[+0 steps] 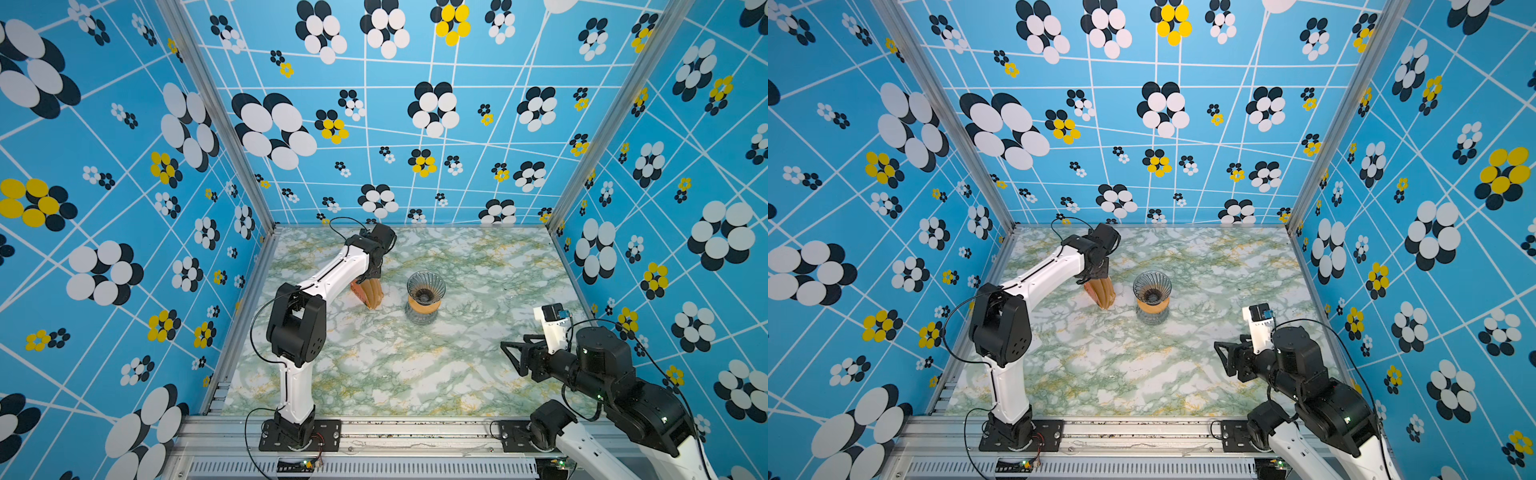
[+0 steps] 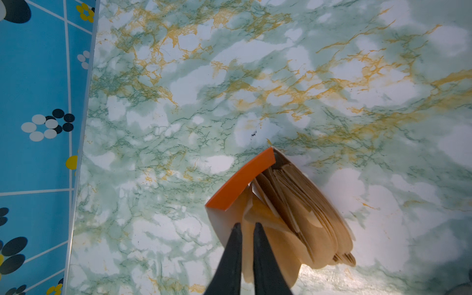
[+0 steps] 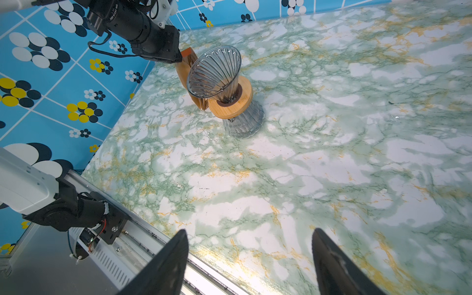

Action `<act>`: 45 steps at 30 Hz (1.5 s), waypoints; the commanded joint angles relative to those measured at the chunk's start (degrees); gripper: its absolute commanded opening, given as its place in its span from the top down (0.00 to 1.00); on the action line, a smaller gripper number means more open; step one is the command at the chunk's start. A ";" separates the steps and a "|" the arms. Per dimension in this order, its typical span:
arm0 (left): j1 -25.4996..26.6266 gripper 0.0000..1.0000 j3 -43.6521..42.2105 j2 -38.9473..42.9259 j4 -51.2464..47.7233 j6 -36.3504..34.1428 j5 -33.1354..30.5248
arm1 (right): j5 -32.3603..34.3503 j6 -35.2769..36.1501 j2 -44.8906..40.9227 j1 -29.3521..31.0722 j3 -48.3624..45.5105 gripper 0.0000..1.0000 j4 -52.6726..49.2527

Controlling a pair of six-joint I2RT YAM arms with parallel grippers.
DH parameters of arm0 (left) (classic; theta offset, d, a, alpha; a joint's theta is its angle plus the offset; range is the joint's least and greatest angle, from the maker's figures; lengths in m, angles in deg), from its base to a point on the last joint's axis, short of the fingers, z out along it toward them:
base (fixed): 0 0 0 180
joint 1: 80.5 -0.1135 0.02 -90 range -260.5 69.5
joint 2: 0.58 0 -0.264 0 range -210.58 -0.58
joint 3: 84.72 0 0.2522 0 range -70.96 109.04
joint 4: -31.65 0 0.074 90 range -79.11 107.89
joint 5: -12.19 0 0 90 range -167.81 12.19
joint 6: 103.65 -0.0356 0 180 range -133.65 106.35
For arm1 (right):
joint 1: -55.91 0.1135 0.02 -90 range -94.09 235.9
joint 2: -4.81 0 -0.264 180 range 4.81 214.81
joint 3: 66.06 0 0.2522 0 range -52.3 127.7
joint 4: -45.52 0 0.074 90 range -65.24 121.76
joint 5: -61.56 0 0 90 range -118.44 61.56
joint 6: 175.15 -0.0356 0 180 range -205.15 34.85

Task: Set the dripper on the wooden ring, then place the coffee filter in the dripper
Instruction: 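Pinch the top paper filter in the orange box with the left gripper, then lift the paper filter out of the box with the left gripper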

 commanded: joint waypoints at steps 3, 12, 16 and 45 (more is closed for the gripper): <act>0.37 0.87 1.77 -1.54 -1.85 -0.42 -1.71 | 1.30 -0.61 -0.54 -0.21 -0.70 0.22 0.67; 0.70 0.88 1.40 -1.67 -2.73 -0.27 -3.40 | 1.48 -0.57 -0.84 -0.21 -0.77 0.22 0.72; 0.70 0.87 1.44 -1.99 -2.77 -0.33 -3.28 | 1.48 -0.57 -0.97 -0.23 -0.76 0.22 0.71; 0.63 0.95 2.21 -3.13 -2.73 -0.46 -2.75 | 1.72 -0.77 -1.24 -0.21 -0.88 0.22 0.68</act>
